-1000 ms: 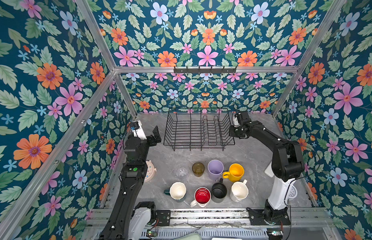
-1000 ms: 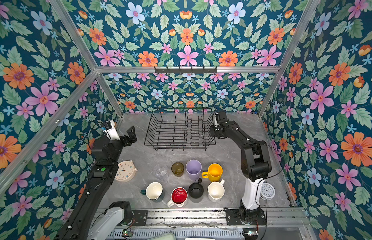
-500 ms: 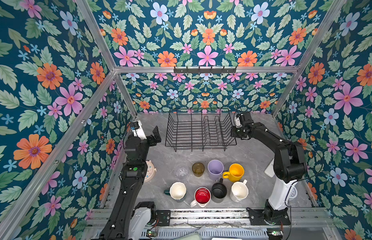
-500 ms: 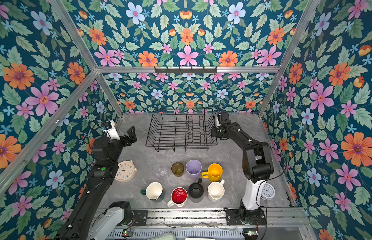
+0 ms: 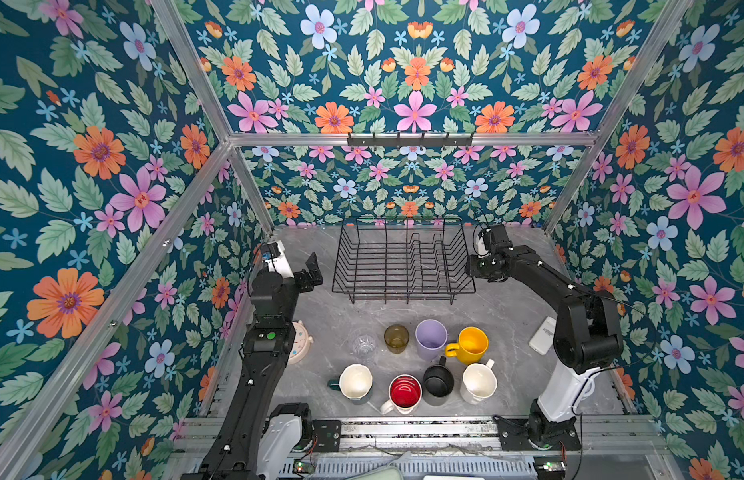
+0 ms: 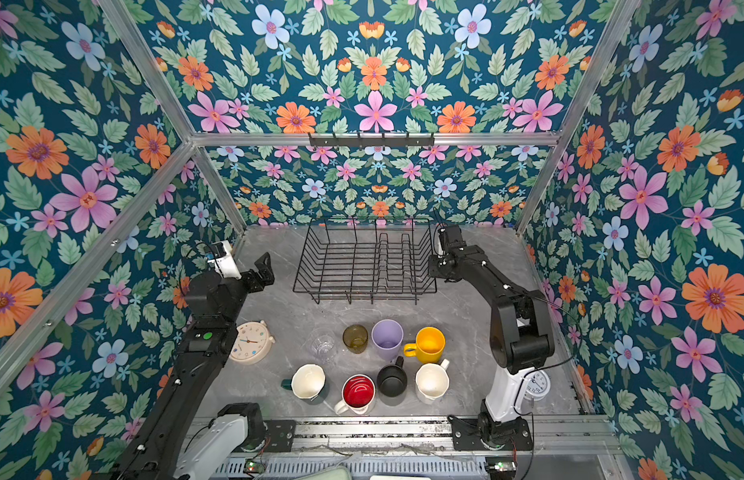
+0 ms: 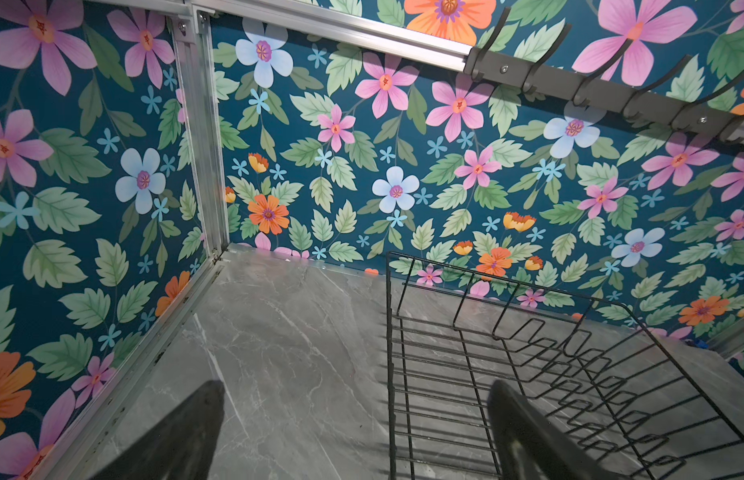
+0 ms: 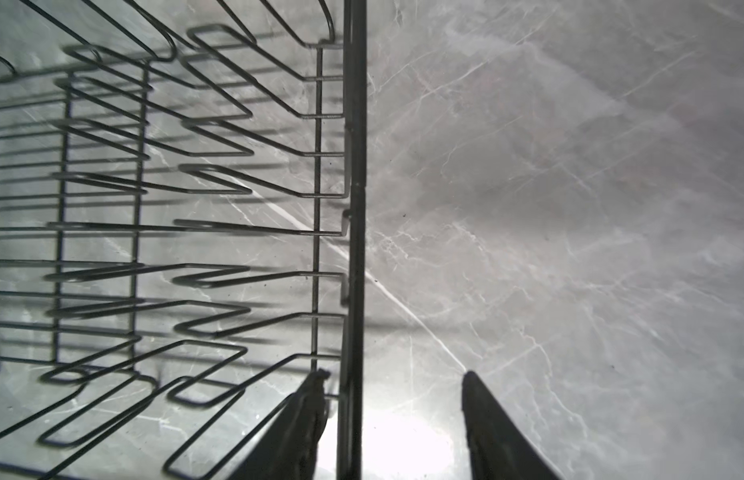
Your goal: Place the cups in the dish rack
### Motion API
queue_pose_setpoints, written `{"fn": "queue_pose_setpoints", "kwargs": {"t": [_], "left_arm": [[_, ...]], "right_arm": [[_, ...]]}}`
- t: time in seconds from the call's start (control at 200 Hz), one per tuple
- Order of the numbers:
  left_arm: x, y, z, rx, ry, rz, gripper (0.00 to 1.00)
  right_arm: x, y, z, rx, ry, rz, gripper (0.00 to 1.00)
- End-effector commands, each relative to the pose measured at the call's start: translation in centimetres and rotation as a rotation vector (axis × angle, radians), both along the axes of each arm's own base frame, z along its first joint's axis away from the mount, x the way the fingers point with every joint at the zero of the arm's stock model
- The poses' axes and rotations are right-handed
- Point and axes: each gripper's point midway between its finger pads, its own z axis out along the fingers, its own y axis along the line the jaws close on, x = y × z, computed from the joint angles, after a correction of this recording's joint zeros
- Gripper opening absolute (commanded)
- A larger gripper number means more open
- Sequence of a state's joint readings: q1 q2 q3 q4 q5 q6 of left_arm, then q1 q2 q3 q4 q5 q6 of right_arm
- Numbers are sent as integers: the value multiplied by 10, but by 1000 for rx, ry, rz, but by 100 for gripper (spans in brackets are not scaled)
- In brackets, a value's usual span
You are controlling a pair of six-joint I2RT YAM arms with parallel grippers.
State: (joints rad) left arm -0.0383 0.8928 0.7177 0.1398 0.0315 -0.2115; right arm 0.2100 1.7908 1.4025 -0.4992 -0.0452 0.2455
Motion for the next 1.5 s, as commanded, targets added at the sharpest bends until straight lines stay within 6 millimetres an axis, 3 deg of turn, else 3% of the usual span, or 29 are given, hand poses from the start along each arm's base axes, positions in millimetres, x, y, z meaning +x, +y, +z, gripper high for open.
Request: {"fn": "queue_pose_setpoints", "kwargs": {"t": [0.0, 0.11, 0.135, 0.235, 0.32, 0.475, 0.63, 0.9, 1.125, 1.495], "left_arm": [[1, -1, 0, -11, 6, -2, 100], [1, 0, -1, -12, 15, 0, 100], [1, 0, -1, -13, 17, 0, 100], [-1, 0, -2, -12, 40, 0, 100], [-12, -3, -8, -10, 146, -17, 99], [-37, -17, -13, 17, 274, -115, 97], [-56, -31, -32, -22, 422, -193, 92], [-78, -47, -85, -133, 704, -255, 83], [-95, -63, -97, -151, 745, -302, 79], [-118, -103, -146, -19, 899, -338, 72]], "right_arm": [[-4, -2, 15, 11, -32, -24, 60], [-13, -3, 34, 43, -76, -44, 66], [-18, -3, 50, 61, -111, -42, 67], [-37, 0, 70, 108, -155, -21, 72], [-59, 0, 88, 148, -198, -15, 80], [-98, -4, 102, 205, -270, -19, 90], [-121, -5, 106, 250, -291, -24, 91], [-136, -6, 94, 278, -269, -41, 93], [-142, -6, 86, 292, -261, -45, 93], [-147, -6, 82, 300, -256, -46, 93]]}}
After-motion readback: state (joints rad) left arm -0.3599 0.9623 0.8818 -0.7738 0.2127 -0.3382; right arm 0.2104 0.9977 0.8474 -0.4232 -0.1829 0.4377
